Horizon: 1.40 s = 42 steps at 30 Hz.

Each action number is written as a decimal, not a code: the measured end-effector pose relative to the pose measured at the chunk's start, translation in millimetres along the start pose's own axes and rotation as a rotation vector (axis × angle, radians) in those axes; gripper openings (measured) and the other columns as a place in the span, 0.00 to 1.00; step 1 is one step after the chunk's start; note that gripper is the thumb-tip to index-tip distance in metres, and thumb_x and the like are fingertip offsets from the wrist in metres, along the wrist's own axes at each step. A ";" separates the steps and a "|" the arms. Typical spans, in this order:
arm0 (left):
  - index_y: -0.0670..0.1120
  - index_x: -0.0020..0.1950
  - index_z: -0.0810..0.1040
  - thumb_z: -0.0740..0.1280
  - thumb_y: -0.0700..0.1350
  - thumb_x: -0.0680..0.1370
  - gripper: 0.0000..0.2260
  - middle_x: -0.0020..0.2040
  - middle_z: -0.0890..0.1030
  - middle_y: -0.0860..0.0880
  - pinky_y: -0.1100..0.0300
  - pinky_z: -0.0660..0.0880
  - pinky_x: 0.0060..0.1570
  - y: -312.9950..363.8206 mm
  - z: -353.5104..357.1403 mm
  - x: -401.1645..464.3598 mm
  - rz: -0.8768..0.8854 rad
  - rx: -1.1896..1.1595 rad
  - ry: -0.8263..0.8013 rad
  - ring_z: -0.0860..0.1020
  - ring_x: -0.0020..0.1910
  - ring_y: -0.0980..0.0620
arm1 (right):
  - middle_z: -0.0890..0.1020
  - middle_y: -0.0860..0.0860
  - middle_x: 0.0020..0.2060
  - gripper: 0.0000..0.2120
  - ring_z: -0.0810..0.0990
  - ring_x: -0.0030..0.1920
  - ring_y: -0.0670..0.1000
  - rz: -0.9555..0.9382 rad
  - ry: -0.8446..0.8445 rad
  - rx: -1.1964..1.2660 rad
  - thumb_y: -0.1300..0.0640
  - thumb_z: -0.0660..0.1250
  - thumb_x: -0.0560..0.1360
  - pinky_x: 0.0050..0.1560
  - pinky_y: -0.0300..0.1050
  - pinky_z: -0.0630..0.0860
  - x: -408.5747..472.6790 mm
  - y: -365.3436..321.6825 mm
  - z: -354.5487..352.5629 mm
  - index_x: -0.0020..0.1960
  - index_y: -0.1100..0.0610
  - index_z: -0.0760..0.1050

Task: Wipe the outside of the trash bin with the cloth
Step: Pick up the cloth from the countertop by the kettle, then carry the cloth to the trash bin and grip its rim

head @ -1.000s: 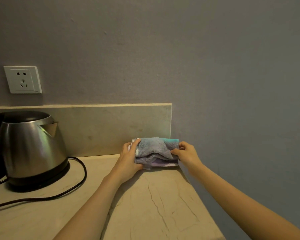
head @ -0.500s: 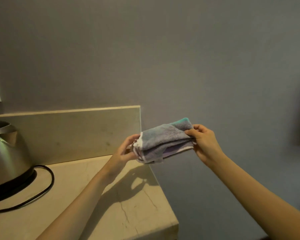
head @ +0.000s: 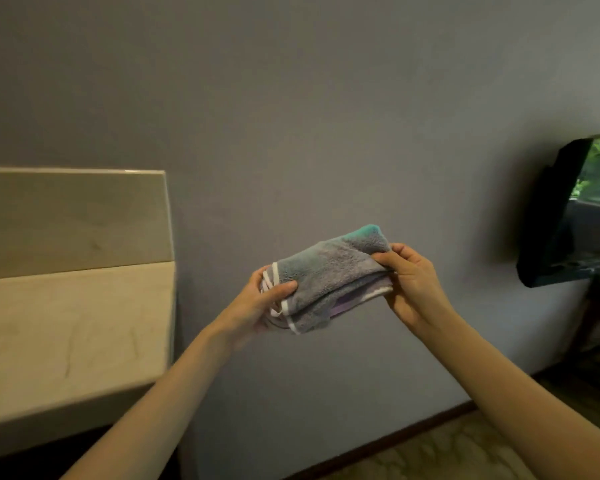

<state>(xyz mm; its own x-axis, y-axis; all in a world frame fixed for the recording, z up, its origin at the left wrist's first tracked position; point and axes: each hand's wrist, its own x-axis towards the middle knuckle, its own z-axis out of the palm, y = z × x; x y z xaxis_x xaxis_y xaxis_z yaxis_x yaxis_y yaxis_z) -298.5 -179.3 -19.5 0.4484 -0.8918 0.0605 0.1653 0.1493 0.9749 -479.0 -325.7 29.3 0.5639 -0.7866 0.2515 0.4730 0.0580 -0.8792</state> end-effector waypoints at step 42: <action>0.48 0.37 0.74 0.63 0.53 0.78 0.13 0.27 0.74 0.50 0.68 0.68 0.21 -271.5 281.8 11.9 -0.968 0.255 -0.064 0.71 0.20 0.56 | 0.76 0.54 0.53 0.24 0.76 0.48 0.56 -0.186 -0.489 -1.691 0.50 0.72 0.67 0.44 0.53 0.75 -158.2 84.0 -374.6 0.58 0.59 0.71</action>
<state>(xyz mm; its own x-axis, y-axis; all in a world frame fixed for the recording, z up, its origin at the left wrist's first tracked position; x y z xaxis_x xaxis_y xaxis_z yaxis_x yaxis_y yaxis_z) -585.6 -350.9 -223.1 0.1715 -0.6030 -0.7791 0.2376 -0.7422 0.6267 -782.1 -426.7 -236.0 0.8706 -0.4515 0.1955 -0.4244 -0.8902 -0.1655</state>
